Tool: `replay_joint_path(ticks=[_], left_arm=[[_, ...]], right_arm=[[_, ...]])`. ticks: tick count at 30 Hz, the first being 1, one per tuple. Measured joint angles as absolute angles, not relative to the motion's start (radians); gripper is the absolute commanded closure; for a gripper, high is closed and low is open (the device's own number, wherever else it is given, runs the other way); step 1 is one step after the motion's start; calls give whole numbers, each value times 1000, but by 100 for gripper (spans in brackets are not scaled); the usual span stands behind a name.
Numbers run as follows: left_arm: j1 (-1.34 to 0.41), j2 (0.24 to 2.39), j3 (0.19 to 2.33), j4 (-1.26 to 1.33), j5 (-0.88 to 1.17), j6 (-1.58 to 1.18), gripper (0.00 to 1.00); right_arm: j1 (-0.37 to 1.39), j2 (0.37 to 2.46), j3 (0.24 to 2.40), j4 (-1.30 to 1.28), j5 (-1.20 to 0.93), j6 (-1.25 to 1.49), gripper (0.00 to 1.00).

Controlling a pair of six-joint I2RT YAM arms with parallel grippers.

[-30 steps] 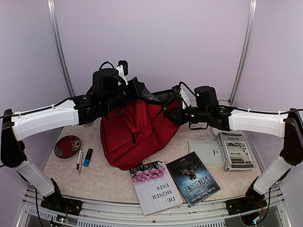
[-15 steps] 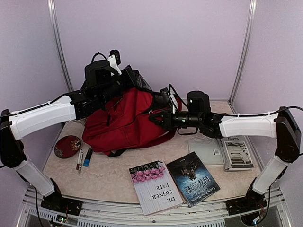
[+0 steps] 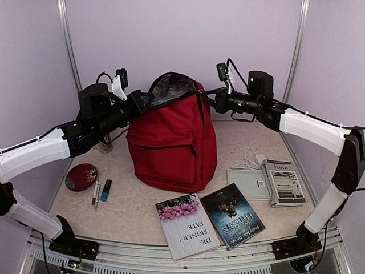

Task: Pack the student bag
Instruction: Adjust the student bag at the center of the board, then hold the largest pocket of the student bag.

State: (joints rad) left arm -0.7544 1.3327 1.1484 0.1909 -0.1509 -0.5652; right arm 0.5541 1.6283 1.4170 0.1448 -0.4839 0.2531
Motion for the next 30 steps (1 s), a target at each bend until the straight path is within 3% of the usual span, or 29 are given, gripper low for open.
replay_joint_path(ticks=[5, 6, 10, 11, 18, 24, 27, 30], left_arm=[[-760, 1245, 1010, 225, -52, -606, 82], [-768, 1225, 979, 224, -40, -605, 71], [-822, 1161, 913, 181, -7, -515, 6], [-839, 1148, 914, 163, -7, -476, 2], [-950, 1014, 1070, -75, -84, -143, 1], [-949, 887, 1171, -98, -147, 43, 6], [-916, 926, 1242, -103, -188, 116, 3], [-825, 1059, 1340, -124, -89, 162, 1]], right_arm=[[558, 1666, 1465, 59, -512, 197, 100], [552, 1666, 1465, 49, -502, 192, 100], [519, 1665, 1465, 29, -492, 148, 100], [513, 1664, 1465, 23, -499, 134, 100], [504, 1629, 1506, -67, -649, -42, 100], [511, 1600, 1529, -112, -812, -155, 100], [537, 1598, 1521, -122, -848, -194, 100], [585, 1595, 1500, -123, -871, -219, 100]])
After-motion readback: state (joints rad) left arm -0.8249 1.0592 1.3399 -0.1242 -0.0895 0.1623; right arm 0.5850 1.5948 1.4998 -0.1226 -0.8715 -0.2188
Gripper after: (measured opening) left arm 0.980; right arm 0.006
